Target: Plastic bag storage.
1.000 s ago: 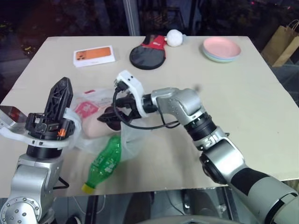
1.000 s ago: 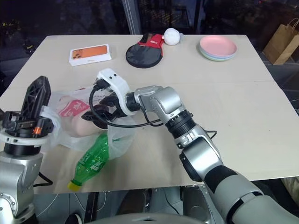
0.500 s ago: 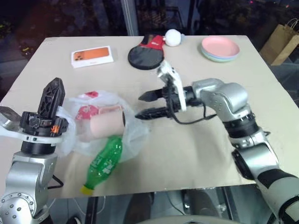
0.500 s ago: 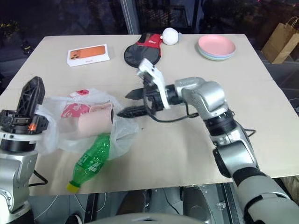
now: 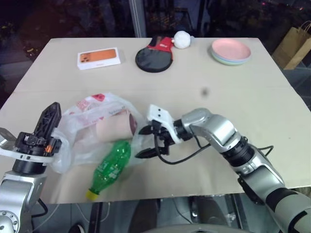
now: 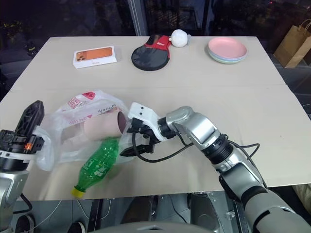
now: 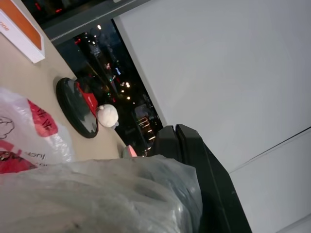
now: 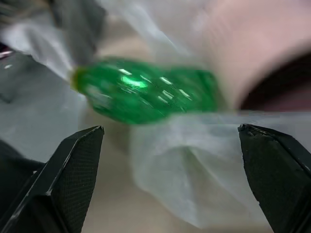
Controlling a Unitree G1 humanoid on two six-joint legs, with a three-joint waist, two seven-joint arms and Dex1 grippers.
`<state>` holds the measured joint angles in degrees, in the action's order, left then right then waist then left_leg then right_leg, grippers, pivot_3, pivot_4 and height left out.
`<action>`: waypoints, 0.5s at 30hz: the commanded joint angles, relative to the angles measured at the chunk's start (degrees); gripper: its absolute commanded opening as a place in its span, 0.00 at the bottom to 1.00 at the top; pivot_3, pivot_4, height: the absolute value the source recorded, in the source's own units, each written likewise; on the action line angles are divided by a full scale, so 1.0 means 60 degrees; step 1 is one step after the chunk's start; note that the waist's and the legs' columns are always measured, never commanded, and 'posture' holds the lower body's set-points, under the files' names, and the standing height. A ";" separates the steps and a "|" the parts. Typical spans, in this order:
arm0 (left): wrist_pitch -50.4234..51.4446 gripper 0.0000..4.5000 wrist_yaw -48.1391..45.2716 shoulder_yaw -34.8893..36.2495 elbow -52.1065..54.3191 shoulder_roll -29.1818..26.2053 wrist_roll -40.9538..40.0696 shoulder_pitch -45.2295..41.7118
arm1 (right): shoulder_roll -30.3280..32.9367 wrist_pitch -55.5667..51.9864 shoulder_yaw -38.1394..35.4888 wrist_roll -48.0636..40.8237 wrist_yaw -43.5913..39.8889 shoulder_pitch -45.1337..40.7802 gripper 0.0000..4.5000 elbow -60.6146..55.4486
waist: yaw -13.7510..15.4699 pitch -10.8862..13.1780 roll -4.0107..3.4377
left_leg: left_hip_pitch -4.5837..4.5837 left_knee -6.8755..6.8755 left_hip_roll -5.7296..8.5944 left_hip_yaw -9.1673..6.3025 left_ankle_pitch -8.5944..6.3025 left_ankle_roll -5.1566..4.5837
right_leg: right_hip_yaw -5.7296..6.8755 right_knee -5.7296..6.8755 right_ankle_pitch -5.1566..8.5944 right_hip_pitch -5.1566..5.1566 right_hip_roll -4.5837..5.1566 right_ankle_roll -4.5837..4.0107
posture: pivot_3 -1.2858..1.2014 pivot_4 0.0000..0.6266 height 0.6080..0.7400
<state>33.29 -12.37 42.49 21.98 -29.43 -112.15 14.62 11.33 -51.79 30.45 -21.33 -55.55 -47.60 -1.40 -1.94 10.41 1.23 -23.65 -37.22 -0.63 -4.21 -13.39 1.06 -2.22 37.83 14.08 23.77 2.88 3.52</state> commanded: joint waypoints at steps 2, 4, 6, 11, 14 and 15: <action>0.0015 0.00 -0.0154 0.0198 0.0688 0.0055 -0.0056 0.0218 | 0.0620 -0.1320 -0.0685 -0.0831 -0.0120 0.0265 0.99 -0.1112 | 0.0008 -0.0001 0.0001 | -0.0005 0.0003 0.0000 -0.0009 0.0000 0.0000 | 0.0008 -0.0005 0.0001 0.0000 0.0001 -0.0001 | 0.52 0.24 1.00; -0.0024 0.00 -0.0132 0.0111 0.0763 0.0089 -0.0047 0.0205 | 0.0676 -0.1784 -0.1099 -0.1284 -0.0101 0.0297 0.99 -0.1334 | 0.0008 0.0002 -0.0003 | -0.0006 0.0004 0.0000 -0.0009 -0.0001 -0.0001 | 0.0011 -0.0008 0.0001 0.0000 0.0003 -0.0002 | 0.52 0.24 1.00; -0.0030 0.00 -0.0125 0.0054 0.0805 0.0087 -0.0061 0.0174 | 0.0606 -0.2227 -0.1423 -0.1679 -0.0031 0.0320 0.99 -0.1396 | -0.0002 0.0002 -0.0004 | -0.0004 0.0005 -0.0001 -0.0009 0.0000 -0.0001 | 0.0011 -0.0007 0.0001 0.0001 0.0002 -0.0002 | 0.52 0.24 1.00; 0.0128 0.00 -0.0182 -0.0065 0.0782 0.0009 -0.0029 0.0244 | 0.0010 -0.2996 -0.1657 -0.2093 0.0540 0.0477 0.99 -0.1173 | -0.0061 0.0002 -0.0004 | 0.0006 0.0009 -0.0013 -0.0008 -0.0001 -0.0002 | 0.0009 0.0003 0.0002 0.0001 -0.0014 -0.0003 | 0.52 0.24 1.00; 0.0278 0.00 -0.0279 -0.0107 0.0784 -0.0019 0.0005 0.0396 | -0.0693 -0.3297 -0.1778 -0.2143 0.1110 0.0467 0.99 -0.0839 | -0.0072 0.0004 -0.0006 | 0.0004 0.0009 -0.0011 -0.0001 -0.0001 -0.0002 | 0.0002 0.0002 0.0001 0.0002 -0.0011 -0.0003 | 0.52 0.24 1.00; 0.0351 0.00 -0.0333 -0.0123 0.0791 -0.0044 0.0038 0.0450 | -0.0924 -0.3372 -0.1856 -0.2146 0.1290 0.0456 0.99 -0.0669 | -0.0069 0.0003 -0.0005 | 0.0004 0.0010 -0.0011 -0.0003 -0.0001 -0.0002 | 0.0003 0.0003 0.0001 0.0002 -0.0012 -0.0003 | 0.52 0.24 1.00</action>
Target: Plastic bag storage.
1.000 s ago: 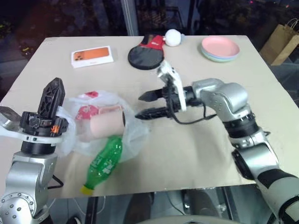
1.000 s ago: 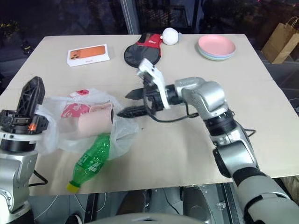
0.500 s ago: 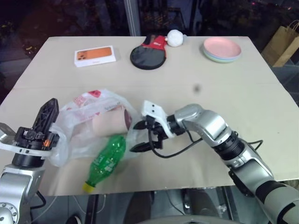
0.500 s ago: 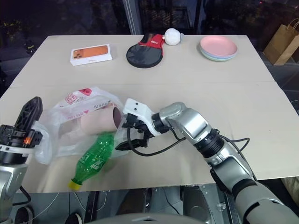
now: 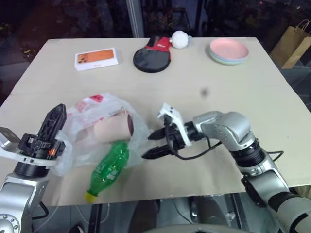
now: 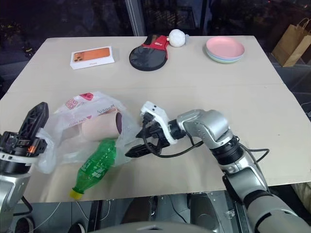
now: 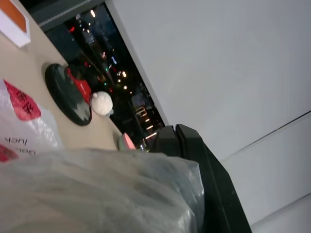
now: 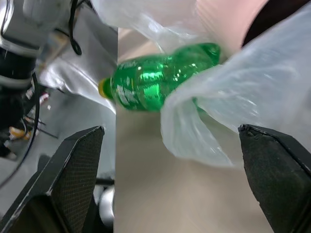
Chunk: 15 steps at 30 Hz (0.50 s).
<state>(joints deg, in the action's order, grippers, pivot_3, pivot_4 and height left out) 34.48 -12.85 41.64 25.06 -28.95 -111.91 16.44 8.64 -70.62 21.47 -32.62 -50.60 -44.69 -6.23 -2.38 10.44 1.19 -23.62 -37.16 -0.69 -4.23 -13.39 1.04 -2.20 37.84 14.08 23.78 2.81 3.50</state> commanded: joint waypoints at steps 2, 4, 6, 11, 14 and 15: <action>0.0415 0.00 -0.0482 -0.0114 0.0378 -0.0214 0.0230 0.0352 | -0.0703 -0.0065 -0.0289 -0.0141 0.0619 -0.0025 0.99 0.0489 | 0.0004 0.0000 0.0000 | 0.0000 0.0000 0.0000 -0.0002 0.0000 0.0000 | 0.0002 -0.0001 0.0000 0.0000 0.0000 0.0000 | 0.52 0.24 1.00; 0.0716 0.00 -0.0780 -0.0205 0.0520 -0.0329 0.0456 0.0662 | -0.0630 0.0122 -0.0192 -0.0083 0.0580 0.0007 0.99 0.0611 | 0.0017 -0.0001 0.0002 | -0.0001 0.0000 0.0002 -0.0002 0.0000 0.0000 | 0.0004 -0.0002 0.0000 -0.0001 0.0001 0.0000 | 0.52 0.24 1.00; 0.0958 0.00 -0.1090 -0.0214 0.0606 -0.0475 0.0681 0.0987 | -0.0330 0.0222 -0.0201 -0.0189 0.0347 0.0080 0.99 0.0470 | 0.0027 -0.0001 0.0002 | -0.0005 -0.0001 0.0008 0.0000 0.0000 0.0000 | 0.0003 -0.0005 0.0000 -0.0001 0.0007 0.0001 | 0.52 0.24 1.00; 0.1596 0.00 -0.2225 -0.0087 0.0490 -0.0913 0.1618 0.2017 | 0.0664 0.0475 -0.0292 -0.0451 -0.0271 0.0220 0.99 0.0132 | -0.0001 0.0003 -0.0005 | -0.0005 0.0002 0.0007 0.0001 0.0000 0.0000 | 0.0005 -0.0009 0.0002 0.0000 0.0008 0.0000 | 0.52 0.24 1.00; 0.1828 0.00 -0.3122 0.0064 0.0281 -0.1199 0.2368 0.2533 | 0.0862 0.0579 -0.0330 -0.0523 -0.0353 0.0230 0.99 0.0143 | -0.0040 0.0006 -0.0010 | 0.0002 0.0012 -0.0004 0.0008 0.0000 0.0000 | -0.0001 -0.0009 0.0007 0.0004 -0.0001 -0.0007 | 0.52 0.24 1.00; 0.1865 0.00 -0.3488 0.0110 0.0246 -0.1308 0.2693 0.2669 | 0.0874 0.0639 -0.0336 -0.0498 -0.0327 0.0243 0.99 0.0176 | -0.0039 0.0006 -0.0010 | 0.0003 0.0013 -0.0007 0.0009 0.0000 0.0000 | -0.0001 -0.0008 0.0011 0.0005 -0.0005 -0.0013 | 0.52 0.24 1.00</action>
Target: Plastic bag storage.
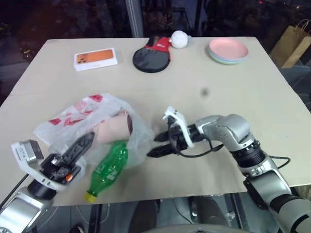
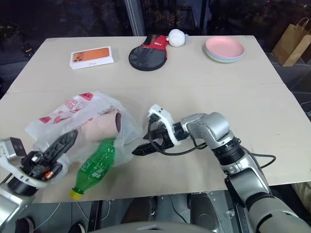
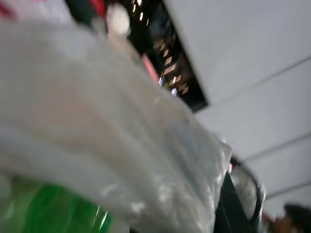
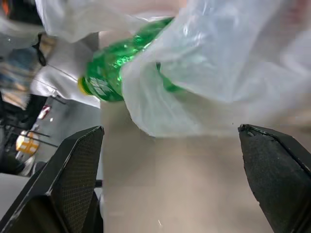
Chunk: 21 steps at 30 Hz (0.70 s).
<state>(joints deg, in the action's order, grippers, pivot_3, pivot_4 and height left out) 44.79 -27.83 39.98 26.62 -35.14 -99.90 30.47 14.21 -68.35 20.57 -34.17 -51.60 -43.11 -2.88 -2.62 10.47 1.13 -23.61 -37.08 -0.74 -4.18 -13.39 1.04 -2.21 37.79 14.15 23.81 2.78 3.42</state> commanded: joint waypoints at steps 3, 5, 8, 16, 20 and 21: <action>0.0181 0.00 -0.1972 0.0429 0.0018 -0.0561 0.1601 0.0659 | -0.0100 0.0433 -0.0211 -0.0155 -0.0065 0.0045 0.99 -0.0270 | 0.0016 0.0001 -0.0002 | 0.0001 0.0004 -0.0007 0.0000 0.0000 0.0000 | 0.0002 0.0002 0.0022 0.0003 -0.0007 -0.0038 | 0.52 0.24 1.00; 0.0256 0.00 -0.2753 0.0409 0.0194 -0.0742 0.2224 0.1068 | -0.0133 0.0565 -0.0212 -0.0074 0.0032 0.0110 0.99 -0.0217 | 0.0014 0.0000 0.0000 | -0.0002 0.0004 -0.0007 0.0003 0.0000 0.0000 | 0.0001 -0.0001 0.0023 0.0002 -0.0005 -0.0039 | 0.52 0.24 1.00; -0.0152 0.00 -0.4581 0.0048 0.0793 -0.1111 0.4050 0.2077 | -0.0171 0.0674 -0.0237 -0.0024 0.0128 0.0184 0.99 -0.0182 | 0.0006 0.0000 0.0000 | -0.0005 0.0007 -0.0006 0.0019 -0.0001 0.0001 | -0.0010 -0.0013 0.0023 0.0004 -0.0002 -0.0039 | 0.52 0.24 1.00; -0.1575 0.00 -0.6927 -0.0798 0.0778 -0.1294 0.7067 0.2921 | -0.0224 0.0775 -0.0302 -0.0009 0.0231 0.0128 0.99 -0.0047 | 0.0020 0.0003 -0.0005 | -0.0001 0.0041 -0.0012 0.0038 -0.0001 0.0001 | -0.0021 -0.0023 0.0028 0.0020 0.0001 -0.0048 | 0.52 0.24 1.00; -0.2276 0.00 -0.7076 -0.1125 0.0380 -0.1285 0.8122 0.2495 | -0.0283 0.0776 -0.0354 -0.0033 0.0308 0.0087 0.99 -0.0036 | 0.0029 0.0002 -0.0004 | -0.0002 0.0042 -0.0013 0.0043 -0.0001 0.0000 | -0.0025 -0.0023 0.0028 0.0021 0.0002 -0.0048 | 0.52 0.24 1.00; -0.2454 0.00 -0.6962 -0.1226 0.0219 -0.1253 0.8371 0.2223 | -0.0307 0.0781 -0.0363 -0.0033 0.0336 0.0078 0.99 -0.0030 | 0.0035 0.0002 -0.0004 | -0.0002 0.0042 -0.0013 0.0042 -0.0001 0.0000 | -0.0024 -0.0023 0.0028 0.0021 0.0002 -0.0047 | 0.52 0.24 1.00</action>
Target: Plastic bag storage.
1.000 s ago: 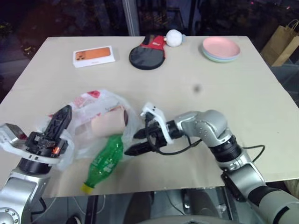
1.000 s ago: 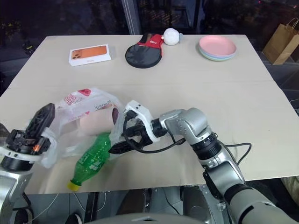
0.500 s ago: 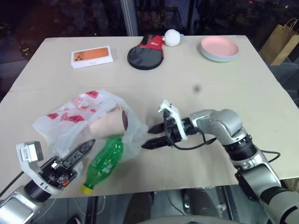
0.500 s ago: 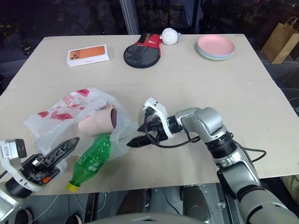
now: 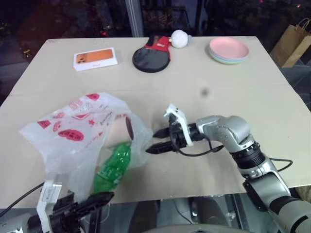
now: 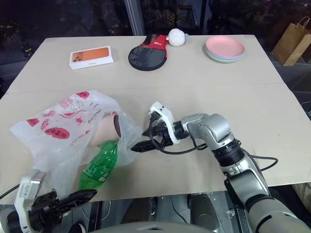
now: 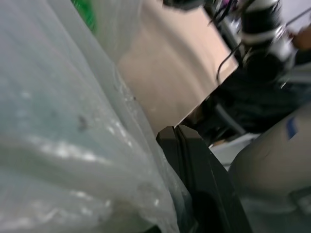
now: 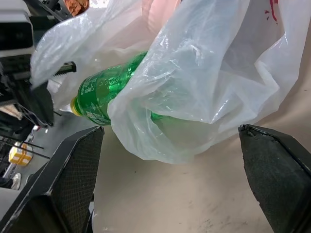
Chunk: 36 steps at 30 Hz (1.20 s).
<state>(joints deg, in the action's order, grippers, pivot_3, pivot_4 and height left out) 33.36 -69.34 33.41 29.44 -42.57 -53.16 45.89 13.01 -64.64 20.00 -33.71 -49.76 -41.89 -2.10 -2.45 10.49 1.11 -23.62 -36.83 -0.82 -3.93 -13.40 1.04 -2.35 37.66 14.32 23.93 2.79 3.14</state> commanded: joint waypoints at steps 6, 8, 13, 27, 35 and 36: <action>-0.1501 0.00 0.0418 -0.1048 -0.0823 0.0080 0.2184 -0.1483 | -0.0255 0.0212 -0.0395 -0.0069 0.0168 -0.0258 0.99 -0.0022 | -0.0001 -0.0002 -0.0007 | 0.0004 -0.0001 -0.0003 0.0000 0.0000 0.0000 | 0.0001 0.0007 -0.0019 -0.0002 -0.0001 0.0033 | 0.52 0.24 1.00; -0.2231 0.00 0.0710 -0.1663 -0.1158 0.0214 0.3119 -0.2054 | -0.0286 0.0275 -0.0448 -0.0038 0.0212 -0.0327 0.99 0.0062 | 0.0022 -0.0002 -0.0014 | 0.0009 0.0000 -0.0002 0.0003 0.0001 0.0000 | -0.0002 0.0011 -0.0020 -0.0002 -0.0001 0.0033 | 0.52 0.24 1.00; -0.4356 0.00 0.2207 -0.2301 -0.2600 0.0922 0.5200 -0.3841 | -0.0363 0.0345 -0.0497 -0.0036 0.0291 -0.0401 0.99 0.0147 | 0.0082 -0.0012 -0.0030 | 0.0026 -0.0003 0.0003 -0.0004 0.0003 -0.0002 | 0.0003 0.0032 -0.0021 -0.0014 0.0000 0.0034 | 0.52 0.24 1.00; -0.4498 0.00 0.4335 -0.2596 -0.2879 0.1865 0.5254 -0.7262 | -0.1157 0.2044 -0.0926 0.0761 0.1107 -0.0988 0.99 0.0993 | 0.0004 -0.0023 -0.0009 | 0.0033 -0.0007 0.0002 -0.0014 0.0003 -0.0002 | 0.0006 0.0048 -0.0026 -0.0023 -0.0001 0.0039 | 0.52 0.24 1.00; -0.3249 0.00 0.4037 -0.2600 -0.2252 0.1908 0.3699 -0.7381 | -0.1552 0.3270 -0.1382 0.1156 0.1384 -0.1647 0.99 0.1607 | -0.0055 -0.0022 -0.0011 | 0.0029 -0.0008 0.0010 -0.0016 0.0003 -0.0002 | 0.0005 0.0048 -0.0027 -0.0022 0.0002 0.0039 | 0.52 0.24 1.00; -0.2746 0.00 0.3843 -0.2431 -0.1957 0.1819 0.3020 -0.7117 | -0.1625 0.3292 -0.1509 0.1125 0.1488 -0.1746 0.99 0.1624 | -0.0054 -0.0021 -0.0013 | 0.0017 -0.0005 0.0007 -0.0014 0.0003 -0.0002 | 0.0001 0.0047 -0.0026 -0.0007 0.0002 0.0038 | 0.52 0.24 1.00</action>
<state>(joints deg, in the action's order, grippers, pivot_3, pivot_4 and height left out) 12.51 -44.18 16.41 13.04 -30.74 -27.78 1.42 4.36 -46.47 12.83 -26.64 -41.79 -49.98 8.78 -2.77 10.36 1.03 -23.53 -36.86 -0.78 -4.02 -13.38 1.03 -2.34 37.94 14.16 23.91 2.80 3.37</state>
